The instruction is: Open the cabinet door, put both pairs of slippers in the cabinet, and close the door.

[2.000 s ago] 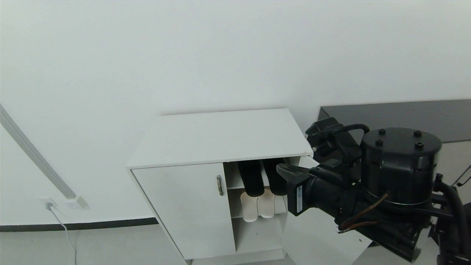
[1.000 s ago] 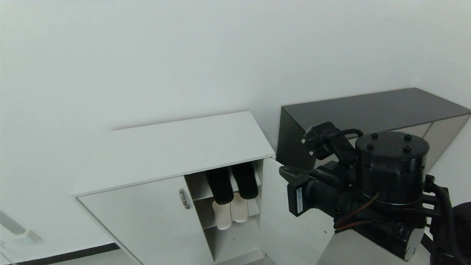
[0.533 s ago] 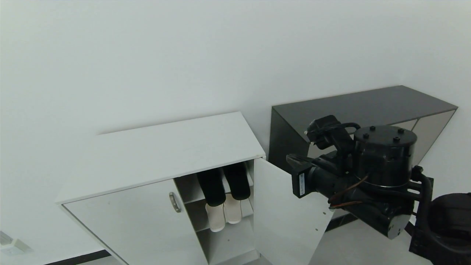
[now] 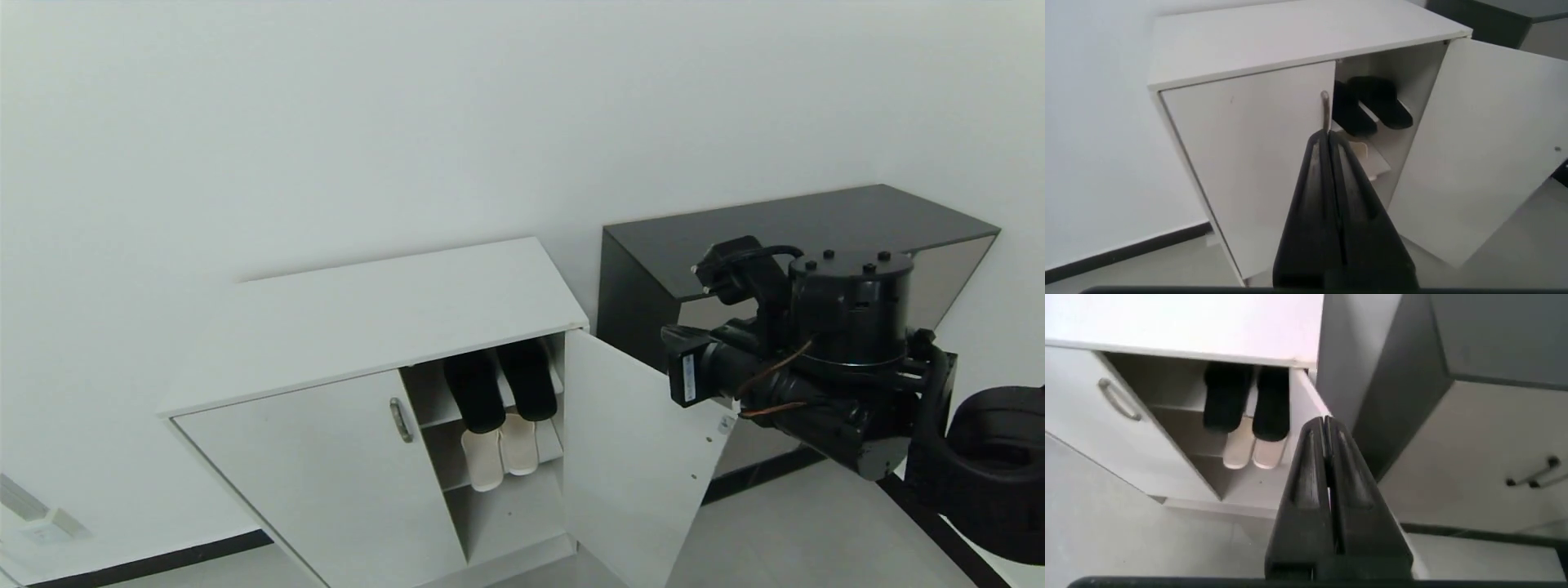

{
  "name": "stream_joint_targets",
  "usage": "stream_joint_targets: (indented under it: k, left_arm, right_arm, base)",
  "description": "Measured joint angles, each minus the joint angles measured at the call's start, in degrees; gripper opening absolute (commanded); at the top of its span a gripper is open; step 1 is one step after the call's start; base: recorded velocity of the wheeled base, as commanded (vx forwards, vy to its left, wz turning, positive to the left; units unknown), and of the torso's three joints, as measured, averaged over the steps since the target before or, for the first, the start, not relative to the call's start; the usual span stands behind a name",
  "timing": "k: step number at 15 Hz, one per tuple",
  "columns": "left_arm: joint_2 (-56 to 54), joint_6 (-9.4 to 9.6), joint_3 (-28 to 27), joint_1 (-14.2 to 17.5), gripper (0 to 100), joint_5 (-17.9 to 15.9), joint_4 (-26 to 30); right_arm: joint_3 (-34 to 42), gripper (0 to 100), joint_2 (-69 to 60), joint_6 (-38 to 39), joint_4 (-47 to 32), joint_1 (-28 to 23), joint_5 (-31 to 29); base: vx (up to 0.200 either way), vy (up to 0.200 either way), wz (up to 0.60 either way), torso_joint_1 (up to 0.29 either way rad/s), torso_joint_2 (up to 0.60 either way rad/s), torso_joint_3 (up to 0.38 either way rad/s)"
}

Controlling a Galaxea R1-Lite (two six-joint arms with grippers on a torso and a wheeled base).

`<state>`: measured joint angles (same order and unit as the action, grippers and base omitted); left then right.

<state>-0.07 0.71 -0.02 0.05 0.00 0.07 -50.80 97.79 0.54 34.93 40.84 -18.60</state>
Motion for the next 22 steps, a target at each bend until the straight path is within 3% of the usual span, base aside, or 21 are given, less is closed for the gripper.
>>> stream_joint_targets:
  k: [7, 12, 22]
  left_arm:
    - [0.0, -0.02, 0.0, 0.0, 0, 0.0, 0.0]
    - [0.0, 0.00, 0.0, 0.0, 0, 0.2, 0.0]
    - [0.0, -0.02, 0.0, 0.0, 0, 0.2, 0.0]
  right_arm:
    - [-16.4, 0, 3.6, 7.3, -20.5, -9.6, 4.7]
    - [-19.5, 0, 11.1, 8.0, -18.5, -13.5, 5.2]
    - [-19.5, 0, 21.2, 8.2, -13.7, -16.3, 5.3]
  base:
    - [0.000, 0.000, 0.00, 0.000, 0.00, 0.000]
    - [0.000, 0.000, 0.00, 0.000, 0.00, 0.000]
    - [0.000, 0.000, 0.00, 0.000, 0.00, 0.000]
